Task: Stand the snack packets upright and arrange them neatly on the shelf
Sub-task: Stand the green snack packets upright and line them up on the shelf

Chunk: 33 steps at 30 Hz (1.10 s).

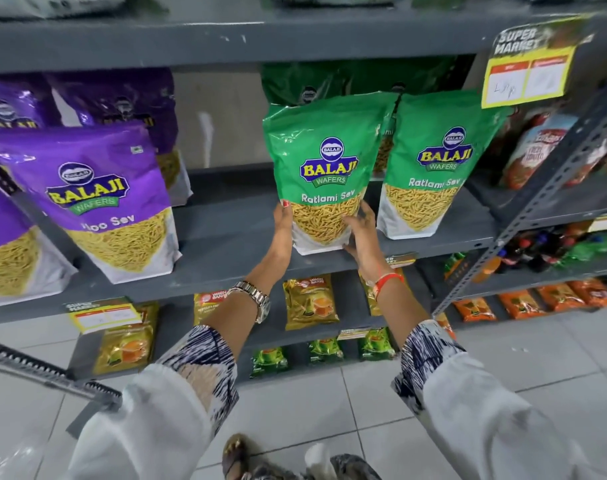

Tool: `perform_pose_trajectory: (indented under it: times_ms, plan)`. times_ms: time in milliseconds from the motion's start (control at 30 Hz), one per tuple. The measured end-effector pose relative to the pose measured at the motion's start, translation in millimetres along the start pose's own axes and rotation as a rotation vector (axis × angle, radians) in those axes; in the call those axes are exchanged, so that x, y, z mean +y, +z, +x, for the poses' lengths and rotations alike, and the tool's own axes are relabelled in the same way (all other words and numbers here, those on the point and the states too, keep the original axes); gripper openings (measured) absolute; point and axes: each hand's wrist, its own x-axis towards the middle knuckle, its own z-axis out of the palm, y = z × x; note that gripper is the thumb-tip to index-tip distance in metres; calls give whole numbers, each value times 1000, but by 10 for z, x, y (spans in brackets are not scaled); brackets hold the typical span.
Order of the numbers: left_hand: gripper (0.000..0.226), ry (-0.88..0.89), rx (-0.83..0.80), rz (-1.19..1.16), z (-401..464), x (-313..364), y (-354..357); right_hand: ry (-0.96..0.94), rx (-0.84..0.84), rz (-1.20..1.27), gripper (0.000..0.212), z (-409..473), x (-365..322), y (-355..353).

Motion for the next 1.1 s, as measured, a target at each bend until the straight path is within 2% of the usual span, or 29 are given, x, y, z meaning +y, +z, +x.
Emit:
perform_pose_trajectory:
  times_ms: [300, 733, 900, 1000, 1100]
  plan:
    - [50, -16, -9, 9, -6, -10, -6, 1, 41, -38, 72, -61, 77, -12]
    - [51, 27, -11, 59, -61, 14, -44, -40, 20, -22, 63, -152, 29, 33]
    - [56, 139, 59, 164, -175, 17, -47, -80, 27, -102, 84, -250, 80, 19]
    - [60, 267, 104, 333, -222, -43, -100, -191, 43, -195, 72, -357, 48, -7]
    - [53, 449, 203, 428, -369, -60, -29, -242, 148, -245, 61, -360, 64, -142]
